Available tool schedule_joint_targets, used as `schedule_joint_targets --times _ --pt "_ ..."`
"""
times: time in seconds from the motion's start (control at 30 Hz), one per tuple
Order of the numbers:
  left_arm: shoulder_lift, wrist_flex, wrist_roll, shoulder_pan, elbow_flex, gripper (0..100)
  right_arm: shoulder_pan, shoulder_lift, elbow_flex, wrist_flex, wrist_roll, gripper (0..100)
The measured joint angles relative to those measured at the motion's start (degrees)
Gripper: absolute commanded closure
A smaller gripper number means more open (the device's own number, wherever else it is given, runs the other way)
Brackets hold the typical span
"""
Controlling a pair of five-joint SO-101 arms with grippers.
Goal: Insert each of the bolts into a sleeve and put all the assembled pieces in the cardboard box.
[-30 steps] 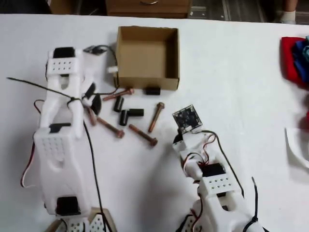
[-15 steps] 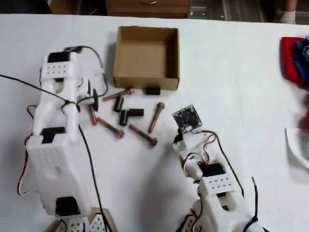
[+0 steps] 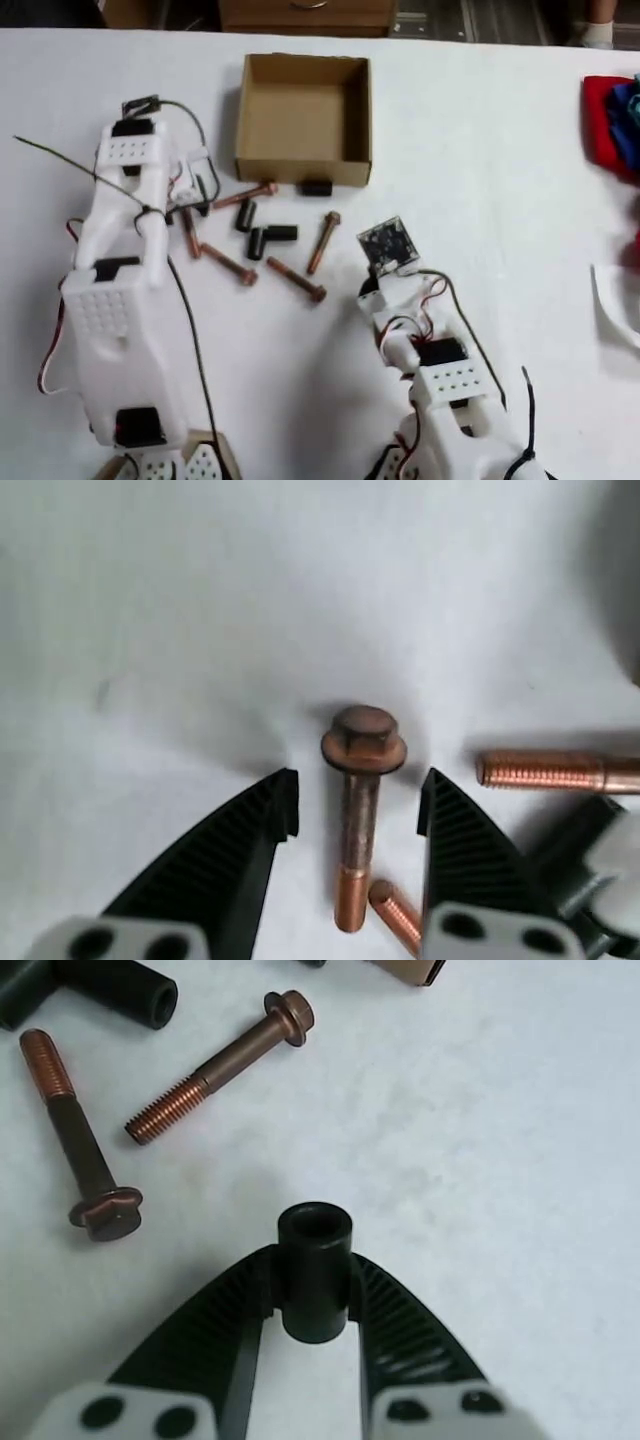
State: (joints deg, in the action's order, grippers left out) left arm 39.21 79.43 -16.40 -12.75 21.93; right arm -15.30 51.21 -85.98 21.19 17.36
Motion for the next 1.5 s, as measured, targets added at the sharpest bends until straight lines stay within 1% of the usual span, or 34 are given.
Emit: schedule_joint_targets --times 0.13,0.17,0.23,0.3,0.4,0.47,0.57,0.7,0.73,0.8,0.97,1.2,1.3,1.4,1.5 --pt "1.67 -0.18 0.0 0.35 1.23 96 0.0 0.0 0.0 0.0 0.0 97.8" --pt "2.46 -0.18 0.0 0.53 2.2 98 0.0 0.0 0.0 0.0 0.0 97.8" --pt "4.13 -0.09 0.26 1.05 4.31 95 0.0 0.0 0.0 0.0 0.0 97.8" --pt "6.07 0.79 2.46 1.05 6.77 89 0.0 0.0 0.0 0.0 0.0 97.8" --pt "9.05 4.13 6.77 1.23 11.78 80 0.0 0.0 0.0 0.0 0.0 97.8" --pt "11.34 7.21 8.0 0.53 15.74 77 0.0 0.0 0.0 0.0 0.0 97.8" --pt "15.03 11.87 8.53 0.18 21.98 80 0.09 0.0 0.0 0.0 0.0 97.8" --pt "19.69 17.85 8.79 0.35 30.68 96 0.0 0.0 0.0 0.0 0.0 97.8" --pt "20.66 18.81 8.79 0.53 32.7 98 0.09 0.0 0.0 0.0 0.0 97.8" --pt "21.89 20.04 8.79 1.32 35.6 97 0.09 0.0 0.0 0.0 0.0 97.8" --pt "23.38 21.01 8.79 1.58 38.68 98 0.18 0.0 0.0 0.0 0.0 97.8" --pt "23.47 21.71 8.79 1.58 39.91 98 0.09 0.0 0.0 0.0 0.0 97.8" --pt "21.27 21.8 8.79 1.49 40.09 98 0.0 0.0 0.0 0.0 0.0 97.8" --pt "14.24 21.89 8.79 1.76 39.03 98 0.09 0.0 0.0 0.0 0.0 97.8" --pt "3.43 21.98 8.79 3.69 33.05 98 0.0 0.0 0.0 0.0 0.0 97.8"
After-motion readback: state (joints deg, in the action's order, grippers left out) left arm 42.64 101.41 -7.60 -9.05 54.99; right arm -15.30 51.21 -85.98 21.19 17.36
